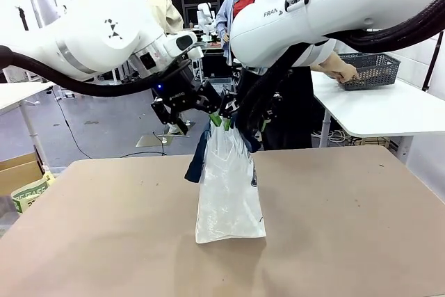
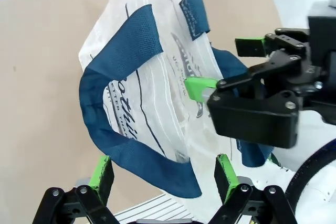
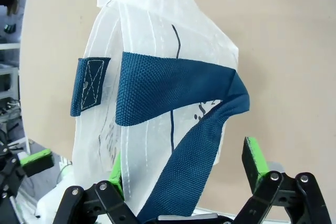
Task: Transfer purchased items from the store into the shopping bag.
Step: Open the Reusable shopping bag in the center of the table.
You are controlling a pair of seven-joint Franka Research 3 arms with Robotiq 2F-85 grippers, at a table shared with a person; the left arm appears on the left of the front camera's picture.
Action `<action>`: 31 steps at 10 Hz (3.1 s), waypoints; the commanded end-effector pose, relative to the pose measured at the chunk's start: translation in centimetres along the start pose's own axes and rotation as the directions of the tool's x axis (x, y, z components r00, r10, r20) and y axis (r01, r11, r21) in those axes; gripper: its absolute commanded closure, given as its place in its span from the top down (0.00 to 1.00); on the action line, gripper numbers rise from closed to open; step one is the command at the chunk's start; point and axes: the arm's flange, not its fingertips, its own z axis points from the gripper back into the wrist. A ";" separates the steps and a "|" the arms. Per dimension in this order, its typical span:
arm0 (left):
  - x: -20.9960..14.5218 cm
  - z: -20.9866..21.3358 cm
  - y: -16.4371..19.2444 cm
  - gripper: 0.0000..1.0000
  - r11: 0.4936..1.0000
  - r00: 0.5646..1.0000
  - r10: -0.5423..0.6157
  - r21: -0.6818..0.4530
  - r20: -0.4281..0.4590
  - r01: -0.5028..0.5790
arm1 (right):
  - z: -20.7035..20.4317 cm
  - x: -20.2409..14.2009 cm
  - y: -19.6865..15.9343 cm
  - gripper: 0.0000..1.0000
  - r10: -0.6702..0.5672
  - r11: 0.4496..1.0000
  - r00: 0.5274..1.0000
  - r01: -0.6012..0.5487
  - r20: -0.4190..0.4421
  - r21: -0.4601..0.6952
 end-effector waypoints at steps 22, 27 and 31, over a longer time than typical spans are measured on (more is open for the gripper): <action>-4.0 2.0 7.5 0.00 0.968 0.992 -0.119 0.228 0.051 0.104 | 2.7 -3.8 -5.5 0.00 0.216 0.955 0.975 -0.222 -0.049 -0.198; -4.2 0.6 7.2 0.00 0.956 0.974 -0.228 0.191 0.008 0.223 | 2.2 -3.5 -6.0 0.00 0.329 0.935 0.944 -0.330 -0.030 -0.131; -3.9 0.8 6.5 0.00 0.958 0.977 -0.215 0.197 0.006 0.210 | 1.4 -3.8 -5.5 0.00 0.343 0.931 0.939 -0.342 -0.015 -0.123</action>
